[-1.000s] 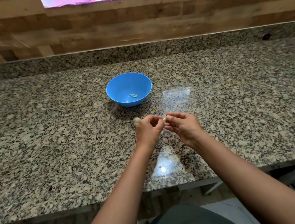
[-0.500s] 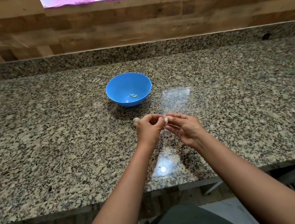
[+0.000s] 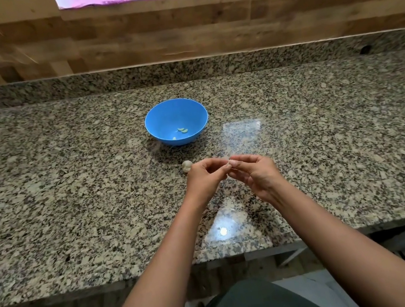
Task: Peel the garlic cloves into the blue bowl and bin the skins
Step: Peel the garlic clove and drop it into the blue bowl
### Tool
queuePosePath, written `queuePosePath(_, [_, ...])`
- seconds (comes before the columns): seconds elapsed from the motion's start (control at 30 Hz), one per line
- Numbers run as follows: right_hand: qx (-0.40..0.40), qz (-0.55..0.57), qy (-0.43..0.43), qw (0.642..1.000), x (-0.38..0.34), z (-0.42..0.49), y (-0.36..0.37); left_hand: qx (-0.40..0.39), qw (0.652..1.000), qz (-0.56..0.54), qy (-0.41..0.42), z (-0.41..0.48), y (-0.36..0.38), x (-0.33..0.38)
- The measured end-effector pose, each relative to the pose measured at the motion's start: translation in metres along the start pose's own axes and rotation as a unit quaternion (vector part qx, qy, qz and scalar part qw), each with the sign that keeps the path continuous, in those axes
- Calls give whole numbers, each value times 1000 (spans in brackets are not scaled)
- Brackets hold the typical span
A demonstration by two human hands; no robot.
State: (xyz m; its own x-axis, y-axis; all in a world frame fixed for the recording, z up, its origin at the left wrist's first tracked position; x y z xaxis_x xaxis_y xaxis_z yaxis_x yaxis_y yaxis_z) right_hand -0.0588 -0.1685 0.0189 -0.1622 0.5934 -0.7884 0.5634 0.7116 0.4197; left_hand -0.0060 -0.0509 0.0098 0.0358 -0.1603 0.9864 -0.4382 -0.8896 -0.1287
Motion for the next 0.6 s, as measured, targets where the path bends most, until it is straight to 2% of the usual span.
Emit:
queuePosePath(0.1, [-10,-1,11,1000,1,-1,1,5,1000,11,-11,2,-1,-3])
queuePosePath(0.27, [-15,11,32,999,8,-2,1,0,995,98,-11,3,-2,-13])
queuePosePath(0.6, [-19,-32,67,997,10,0,-5,37,993,110,-34,0,-7,-23])
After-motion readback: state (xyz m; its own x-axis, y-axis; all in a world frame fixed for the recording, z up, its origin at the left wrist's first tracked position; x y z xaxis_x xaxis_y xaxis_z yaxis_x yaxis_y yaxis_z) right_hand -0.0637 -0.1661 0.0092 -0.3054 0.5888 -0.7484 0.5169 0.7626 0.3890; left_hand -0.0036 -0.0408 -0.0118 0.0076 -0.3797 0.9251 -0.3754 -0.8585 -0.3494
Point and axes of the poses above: each hand's wrist, its own z-axis towards the middle knuckle, its own y-axis out of the palm, x = y × z, the point moved 3 cm from there along z, towards the middle knuckle, and after that the axes turned 5 degrees about z, right-handed, at the moved point
